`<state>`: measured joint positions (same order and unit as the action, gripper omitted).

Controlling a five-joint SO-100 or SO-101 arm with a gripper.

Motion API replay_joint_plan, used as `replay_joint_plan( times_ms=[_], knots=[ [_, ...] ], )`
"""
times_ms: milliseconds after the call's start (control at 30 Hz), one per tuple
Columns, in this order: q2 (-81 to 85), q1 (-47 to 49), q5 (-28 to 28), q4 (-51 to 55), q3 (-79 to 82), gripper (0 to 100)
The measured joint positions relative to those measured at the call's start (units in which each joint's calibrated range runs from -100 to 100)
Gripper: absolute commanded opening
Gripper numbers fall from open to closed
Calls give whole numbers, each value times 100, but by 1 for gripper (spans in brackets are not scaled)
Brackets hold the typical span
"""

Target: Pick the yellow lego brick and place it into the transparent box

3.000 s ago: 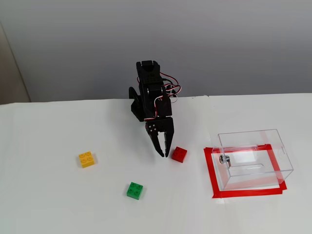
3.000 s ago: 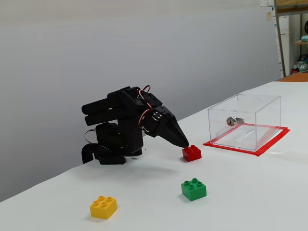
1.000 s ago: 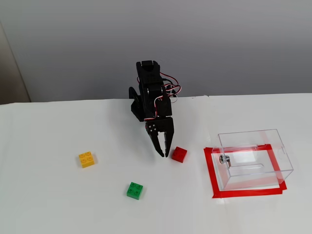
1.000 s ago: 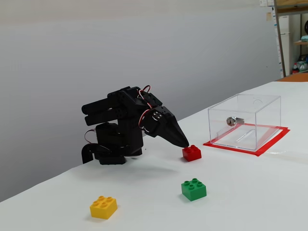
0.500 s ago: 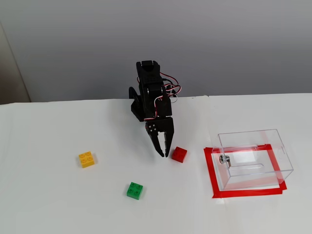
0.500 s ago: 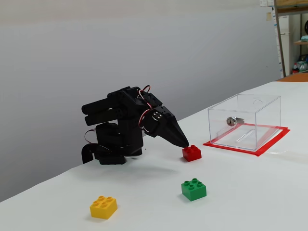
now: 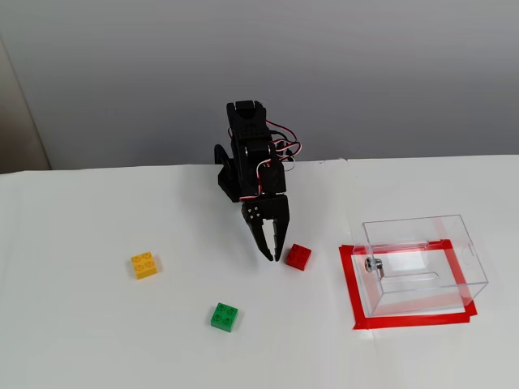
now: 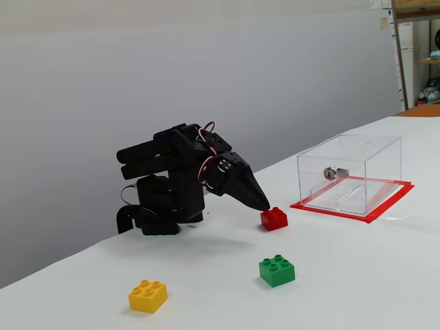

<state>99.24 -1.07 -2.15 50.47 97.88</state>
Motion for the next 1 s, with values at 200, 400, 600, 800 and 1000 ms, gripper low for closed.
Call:
replay_joint_plan(
  times_ms=[200,400,600,800,1000],
  knots=[
    [0,0,0,0,-494,3],
    [0,-43,10,189,-1139,3],
    [-609,-288,10,840,-2136,3],
    [-2385,-951,10,1405,-3972,3],
    [-3323,-2308,29,1808,-5463,8]
  ],
)
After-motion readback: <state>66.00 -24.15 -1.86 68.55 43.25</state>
